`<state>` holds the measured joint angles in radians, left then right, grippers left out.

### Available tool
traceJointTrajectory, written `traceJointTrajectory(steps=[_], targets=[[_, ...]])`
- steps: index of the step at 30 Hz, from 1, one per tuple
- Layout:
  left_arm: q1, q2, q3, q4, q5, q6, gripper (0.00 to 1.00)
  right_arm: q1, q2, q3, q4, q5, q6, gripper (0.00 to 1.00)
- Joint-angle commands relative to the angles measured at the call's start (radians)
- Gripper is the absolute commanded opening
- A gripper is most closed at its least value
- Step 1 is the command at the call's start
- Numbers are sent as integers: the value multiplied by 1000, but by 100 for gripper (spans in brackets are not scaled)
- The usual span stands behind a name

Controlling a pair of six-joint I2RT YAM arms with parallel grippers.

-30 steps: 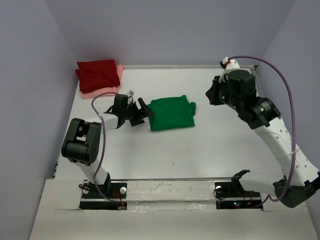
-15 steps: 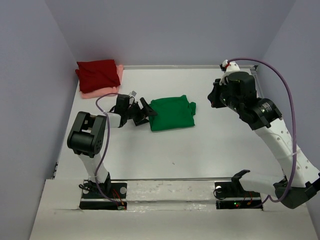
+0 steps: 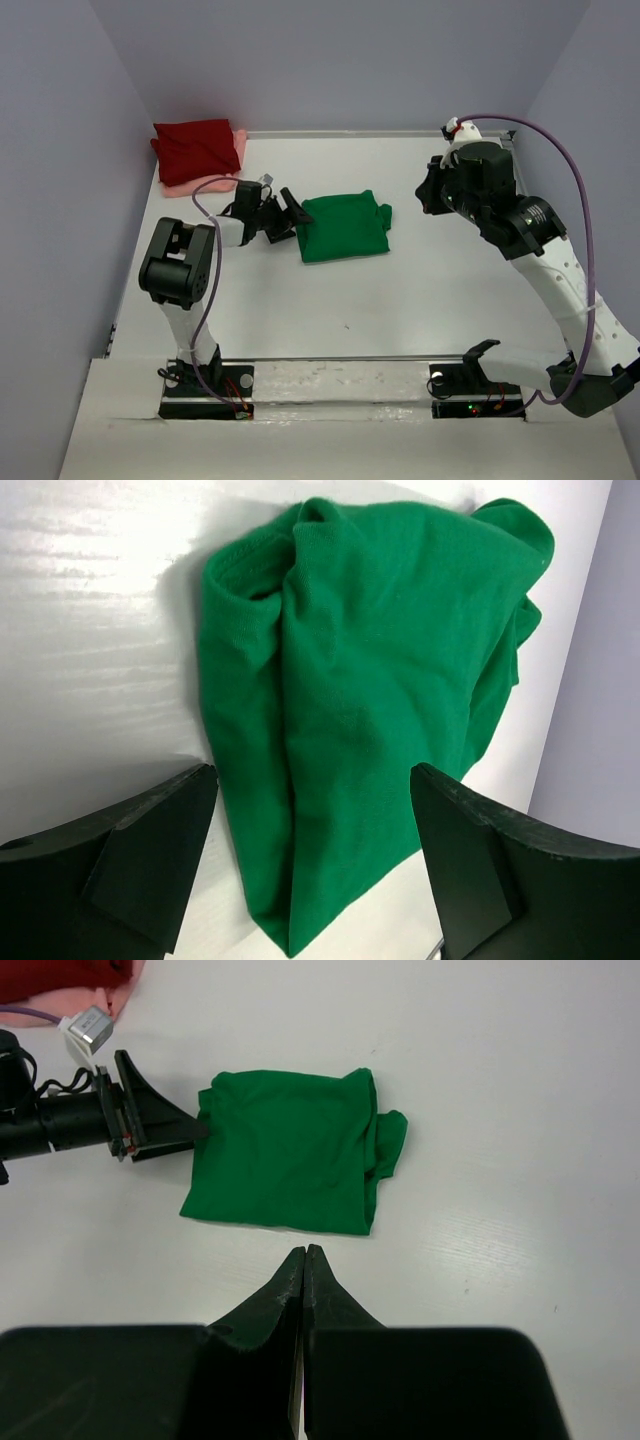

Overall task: Fold and stack the t-shirts
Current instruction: Put the neatly folded tshirt into the corner of the board with the left arm

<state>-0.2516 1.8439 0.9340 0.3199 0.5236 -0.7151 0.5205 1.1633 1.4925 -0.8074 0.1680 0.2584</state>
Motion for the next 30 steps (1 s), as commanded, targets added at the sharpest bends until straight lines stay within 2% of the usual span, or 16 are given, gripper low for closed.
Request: traceJointTrajectory(steps=[1,12,17,26,27,28,30], targets=[[-17,66,12,-47,-37,26,93,7,-19,48,8,-2,-7,0],[-113,118,65,-30,-22,-12,93,7,-19,38,8,11,1,0],[-141,103,63,-27,-27,-21,88,7,-24,34,11,11,2,0],[-130,107,72,-56,-48,-14,66,7,-33,31,11,21,4,0],[-130,110,77,-58,-50,-15,58,7,-33,34,8,22,-1,0],[-130,113,78,-58,-50,-17,55,7,-36,34,7,27,-1,0],[-130,127,88,-56,-51,-18,54,7,-37,34,7,27,-7,0]])
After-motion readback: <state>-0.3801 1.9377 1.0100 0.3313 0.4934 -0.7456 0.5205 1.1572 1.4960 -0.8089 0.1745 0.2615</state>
